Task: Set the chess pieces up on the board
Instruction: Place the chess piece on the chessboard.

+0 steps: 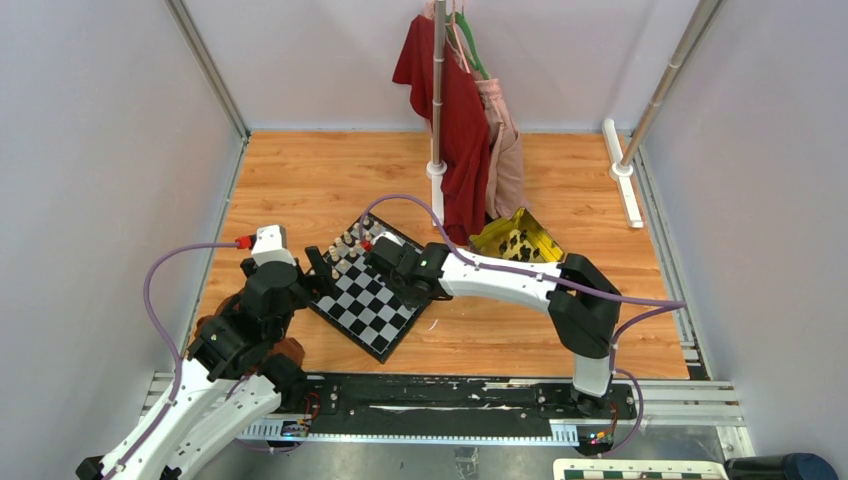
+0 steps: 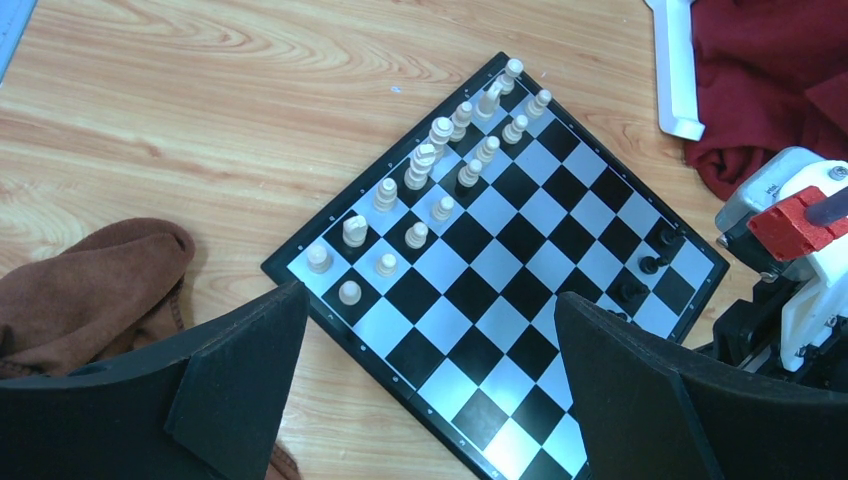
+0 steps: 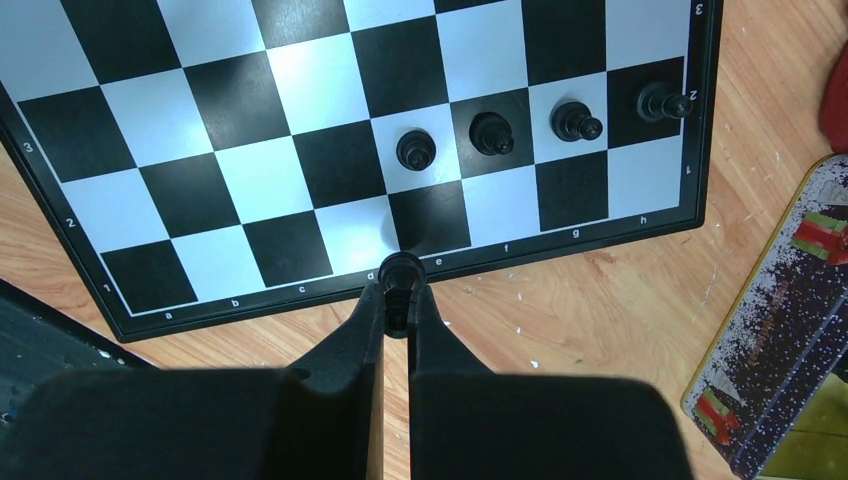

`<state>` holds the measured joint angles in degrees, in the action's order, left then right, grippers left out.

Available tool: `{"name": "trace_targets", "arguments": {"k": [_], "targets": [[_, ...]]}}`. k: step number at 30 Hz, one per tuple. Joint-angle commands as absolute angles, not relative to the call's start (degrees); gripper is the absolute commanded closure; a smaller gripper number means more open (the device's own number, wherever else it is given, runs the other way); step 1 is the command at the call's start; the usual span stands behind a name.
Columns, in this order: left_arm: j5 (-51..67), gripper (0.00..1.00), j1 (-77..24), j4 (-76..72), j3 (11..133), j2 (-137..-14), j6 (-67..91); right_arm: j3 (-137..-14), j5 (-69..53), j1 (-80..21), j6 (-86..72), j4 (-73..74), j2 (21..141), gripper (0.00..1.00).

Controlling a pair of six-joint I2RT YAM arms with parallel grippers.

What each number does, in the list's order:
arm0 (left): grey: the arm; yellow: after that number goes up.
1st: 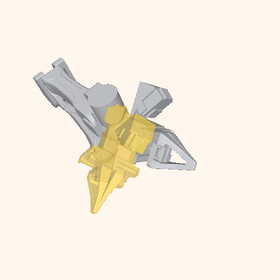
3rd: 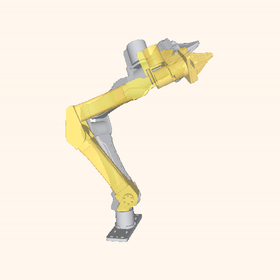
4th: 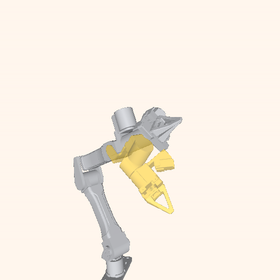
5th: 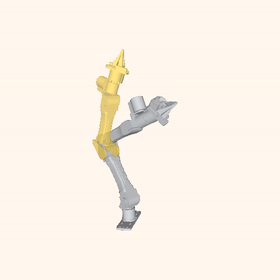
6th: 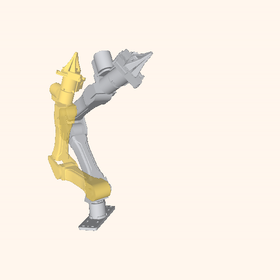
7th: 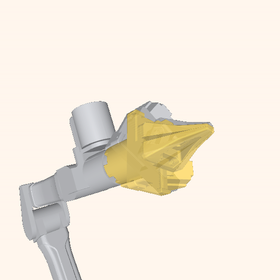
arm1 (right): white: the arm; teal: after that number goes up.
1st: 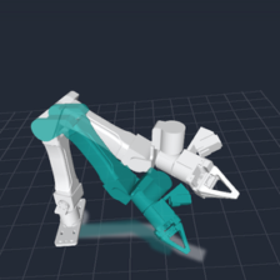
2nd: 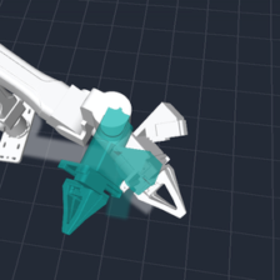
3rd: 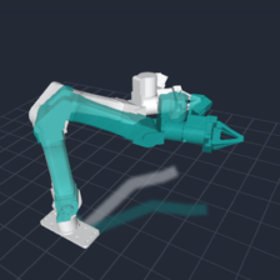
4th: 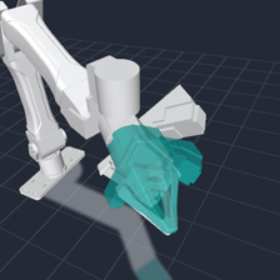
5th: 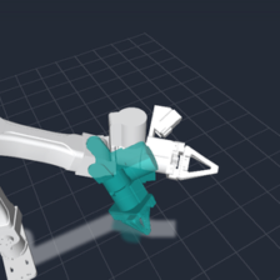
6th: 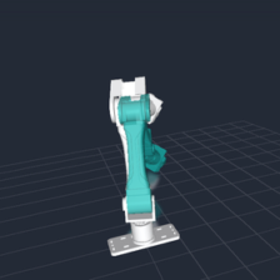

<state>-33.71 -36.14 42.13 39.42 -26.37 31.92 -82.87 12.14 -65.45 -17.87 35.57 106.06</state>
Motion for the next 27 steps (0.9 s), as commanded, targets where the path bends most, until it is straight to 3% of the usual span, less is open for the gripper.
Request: {"name": "trace_targets", "arguments": {"k": [1, 27], "targets": [[-34.72, 0.00, -36.74, 41.54, 38.66, -26.95, 32.21, -82.39, 11.07, -64.44, -16.73, 34.99, 107.11, 1.00], [-34.81, 0.00, -36.94, 41.40, 38.51, -27.60, 32.26, -82.87, 9.56, -61.79, -15.43, 33.66, 110.65, 1.00]]}}
